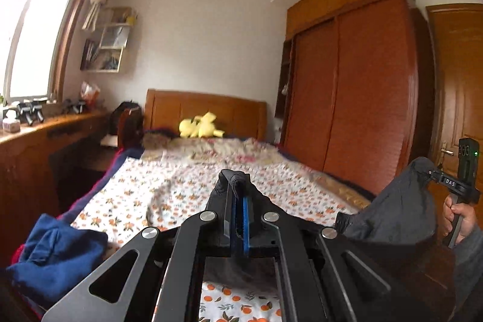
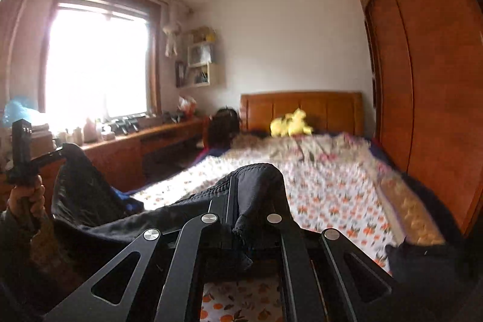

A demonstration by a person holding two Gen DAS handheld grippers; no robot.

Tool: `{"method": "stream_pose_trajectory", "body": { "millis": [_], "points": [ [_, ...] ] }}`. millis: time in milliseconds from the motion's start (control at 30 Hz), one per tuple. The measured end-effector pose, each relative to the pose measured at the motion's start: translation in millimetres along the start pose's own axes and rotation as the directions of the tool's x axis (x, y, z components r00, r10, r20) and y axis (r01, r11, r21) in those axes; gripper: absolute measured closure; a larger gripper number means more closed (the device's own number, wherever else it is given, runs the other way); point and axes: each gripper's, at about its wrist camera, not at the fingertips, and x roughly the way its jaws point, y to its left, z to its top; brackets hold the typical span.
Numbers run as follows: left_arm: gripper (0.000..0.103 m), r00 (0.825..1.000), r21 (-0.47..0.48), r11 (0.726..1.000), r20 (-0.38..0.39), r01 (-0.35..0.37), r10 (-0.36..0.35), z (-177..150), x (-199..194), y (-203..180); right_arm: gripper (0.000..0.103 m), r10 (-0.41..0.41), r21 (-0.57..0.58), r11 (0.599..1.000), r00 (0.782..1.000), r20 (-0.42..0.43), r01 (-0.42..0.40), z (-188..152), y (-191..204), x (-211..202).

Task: Fold large clothes
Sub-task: 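Lift the hem with the left tool while the right tool grasps the hem too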

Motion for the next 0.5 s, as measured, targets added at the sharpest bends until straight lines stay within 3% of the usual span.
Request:
{"method": "stream_pose_trajectory", "body": {
  "millis": [133, 367, 500],
  "points": [
    [0.100, 1.000, 0.020, 1.000, -0.022, 0.003, -0.002, -5, -2, -10, 0.100, -0.018, -0.036, 0.999, 0.999, -0.050, 0.017, -13, 2, 1],
    [0.100, 0.990, -0.016, 1.000, -0.139, -0.016, 0.013, -50, 50, 3, 0.100, -0.048, 0.028, 0.998, 0.976, -0.214, 0.055, -70, -27, 54],
    [0.100, 0.988, -0.007, 0.999, -0.153, -0.038, 0.036, -63, 69, 13, 0.100, -0.066, 0.036, 0.996, 0.969, -0.237, 0.076, -84, -37, 67]
  ]
}}
